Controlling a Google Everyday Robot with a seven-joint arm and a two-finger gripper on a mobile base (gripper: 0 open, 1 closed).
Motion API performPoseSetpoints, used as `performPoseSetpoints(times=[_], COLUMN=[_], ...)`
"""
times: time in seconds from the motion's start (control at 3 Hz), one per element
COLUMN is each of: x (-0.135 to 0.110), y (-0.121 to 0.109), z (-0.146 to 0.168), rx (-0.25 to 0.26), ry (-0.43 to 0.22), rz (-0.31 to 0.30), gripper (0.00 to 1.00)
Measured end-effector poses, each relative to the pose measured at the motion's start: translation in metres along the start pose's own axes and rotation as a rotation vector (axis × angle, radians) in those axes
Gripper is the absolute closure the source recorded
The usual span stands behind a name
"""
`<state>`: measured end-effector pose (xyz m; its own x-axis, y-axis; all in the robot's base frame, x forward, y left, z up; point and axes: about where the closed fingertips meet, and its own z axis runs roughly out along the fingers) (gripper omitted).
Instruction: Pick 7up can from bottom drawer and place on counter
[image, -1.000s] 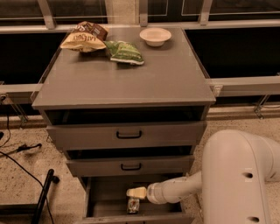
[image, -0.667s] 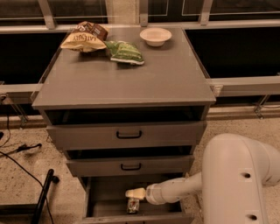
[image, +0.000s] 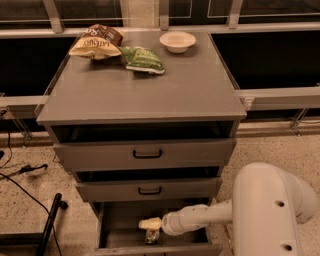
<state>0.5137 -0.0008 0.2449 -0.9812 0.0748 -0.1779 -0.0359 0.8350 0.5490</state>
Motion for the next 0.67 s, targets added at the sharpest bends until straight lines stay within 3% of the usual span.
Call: performPoseSetpoints(times=[0.67], x=[0.001], y=[0.007], z=[0.037], rx=[-0.016], ry=[0.046], rz=[-0.021], gripper=[0.0])
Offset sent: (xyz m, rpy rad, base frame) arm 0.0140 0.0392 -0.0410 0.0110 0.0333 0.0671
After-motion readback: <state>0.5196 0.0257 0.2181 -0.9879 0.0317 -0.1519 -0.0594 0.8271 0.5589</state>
